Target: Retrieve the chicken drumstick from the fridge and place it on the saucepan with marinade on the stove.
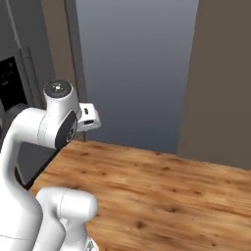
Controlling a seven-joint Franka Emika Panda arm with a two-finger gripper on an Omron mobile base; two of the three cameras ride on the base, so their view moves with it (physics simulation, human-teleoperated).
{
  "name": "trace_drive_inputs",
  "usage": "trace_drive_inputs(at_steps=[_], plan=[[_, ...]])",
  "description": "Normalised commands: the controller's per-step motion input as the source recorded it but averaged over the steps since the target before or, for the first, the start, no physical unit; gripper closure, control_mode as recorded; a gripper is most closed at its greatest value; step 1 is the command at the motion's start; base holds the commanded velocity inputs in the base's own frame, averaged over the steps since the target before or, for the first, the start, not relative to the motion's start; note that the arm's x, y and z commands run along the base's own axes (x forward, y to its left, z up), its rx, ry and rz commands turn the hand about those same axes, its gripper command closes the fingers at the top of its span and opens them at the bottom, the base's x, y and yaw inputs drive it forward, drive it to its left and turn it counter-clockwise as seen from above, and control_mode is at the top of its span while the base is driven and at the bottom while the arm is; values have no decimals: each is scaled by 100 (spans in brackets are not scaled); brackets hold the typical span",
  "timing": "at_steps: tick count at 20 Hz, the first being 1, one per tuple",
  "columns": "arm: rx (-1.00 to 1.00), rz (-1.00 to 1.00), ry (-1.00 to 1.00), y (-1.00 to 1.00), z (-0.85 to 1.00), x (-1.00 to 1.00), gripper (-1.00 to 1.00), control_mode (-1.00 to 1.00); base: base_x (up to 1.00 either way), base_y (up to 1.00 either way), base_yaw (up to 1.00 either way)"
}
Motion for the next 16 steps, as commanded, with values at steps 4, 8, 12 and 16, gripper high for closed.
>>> trace_drive_inputs(at_steps=[4,8,12,16], plan=[[0,0,0,0,0,0,-100,100,100,-8,62],[0,0,0,0,0,0,-100,100,100,-8,63],[0,0,0,0,0,0,-100,100,100,-5,67],[0,0,0,0,0,0,-100,100,100,-5,68]])
